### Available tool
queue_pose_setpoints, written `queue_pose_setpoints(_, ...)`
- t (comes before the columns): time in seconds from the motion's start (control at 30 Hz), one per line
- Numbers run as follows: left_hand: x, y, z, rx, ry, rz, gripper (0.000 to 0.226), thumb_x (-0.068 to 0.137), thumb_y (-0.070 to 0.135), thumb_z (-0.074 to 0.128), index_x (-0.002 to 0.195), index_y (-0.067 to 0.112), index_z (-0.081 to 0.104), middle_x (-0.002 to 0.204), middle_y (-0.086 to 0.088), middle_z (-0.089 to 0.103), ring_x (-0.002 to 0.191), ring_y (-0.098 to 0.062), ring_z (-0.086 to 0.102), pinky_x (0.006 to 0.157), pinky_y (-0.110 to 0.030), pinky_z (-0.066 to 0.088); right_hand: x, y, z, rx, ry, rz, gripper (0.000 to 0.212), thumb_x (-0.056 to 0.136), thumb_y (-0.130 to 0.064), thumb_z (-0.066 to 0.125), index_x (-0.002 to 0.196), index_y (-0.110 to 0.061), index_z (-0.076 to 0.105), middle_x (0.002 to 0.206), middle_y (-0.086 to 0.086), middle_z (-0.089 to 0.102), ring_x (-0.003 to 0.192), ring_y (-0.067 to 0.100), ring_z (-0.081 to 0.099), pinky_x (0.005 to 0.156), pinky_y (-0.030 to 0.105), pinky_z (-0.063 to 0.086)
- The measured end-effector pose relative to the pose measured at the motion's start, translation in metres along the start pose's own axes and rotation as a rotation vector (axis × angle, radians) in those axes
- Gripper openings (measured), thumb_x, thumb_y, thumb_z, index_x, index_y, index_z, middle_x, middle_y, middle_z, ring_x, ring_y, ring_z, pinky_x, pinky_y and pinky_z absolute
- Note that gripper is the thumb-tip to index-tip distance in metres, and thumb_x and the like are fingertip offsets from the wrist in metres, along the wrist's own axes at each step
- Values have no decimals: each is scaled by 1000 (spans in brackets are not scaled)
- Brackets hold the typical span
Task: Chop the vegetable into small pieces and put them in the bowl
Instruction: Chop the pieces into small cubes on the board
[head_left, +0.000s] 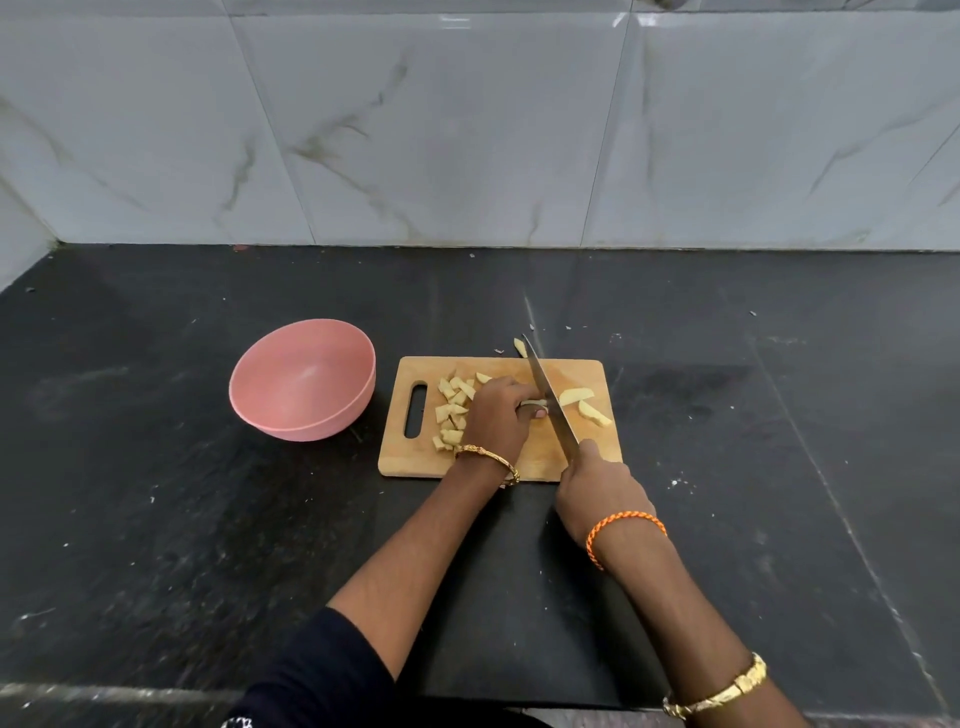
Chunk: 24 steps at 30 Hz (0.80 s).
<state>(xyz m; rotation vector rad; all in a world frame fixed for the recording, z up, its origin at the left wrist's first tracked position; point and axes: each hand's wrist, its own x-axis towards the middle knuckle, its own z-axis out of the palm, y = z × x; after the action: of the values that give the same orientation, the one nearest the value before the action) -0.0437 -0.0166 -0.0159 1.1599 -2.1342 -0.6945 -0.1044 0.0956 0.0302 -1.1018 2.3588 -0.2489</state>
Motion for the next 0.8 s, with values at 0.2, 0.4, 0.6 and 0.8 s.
queue_pose_setpoints(0.2, 5, -1, -4, 0, -66, -15, 19, 80, 5, 67, 99, 6, 72, 95, -12, 68, 90, -25, 60, 82, -31, 47, -36, 15, 1, -4, -82, 20, 16, 99, -23, 30, 108, -15, 40, 96, 10, 54, 95, 30, 59, 73, 36, 46)
queue_pose_setpoints(0.4, 12, -4, -13, 43, -127, -34, 23, 77, 3, 69, 100, 4, 70, 96, -11, 66, 90, -22, 59, 81, -28, 46, -54, 35, -2, 169, 10, -10, 20, 98, -32, 34, 93, -18, 49, 79, 8, 61, 76, 27, 63, 73, 42, 54)
queue_pose_setpoints(0.6, 10, -2, -11, 53, -127, -64, 24, 78, 5, 70, 102, 0, 70, 102, -12, 66, 94, -24, 61, 88, -30, 48, -25, 14, 7, 178, 172, -81, 21, 99, -32, 32, 90, -17, 44, 70, 5, 51, 73, 28, 58, 68, 38, 51)
queue_pose_setpoints(0.8, 10, -2, -13, 28, -125, -99, 22, 81, 6, 66, 102, 2, 70, 100, -15, 66, 95, -27, 61, 84, -28, 45, -9, 6, 16, 137, 149, -72, 21, 99, -31, 30, 100, -16, 46, 82, 8, 60, 77, 26, 61, 74, 41, 54)
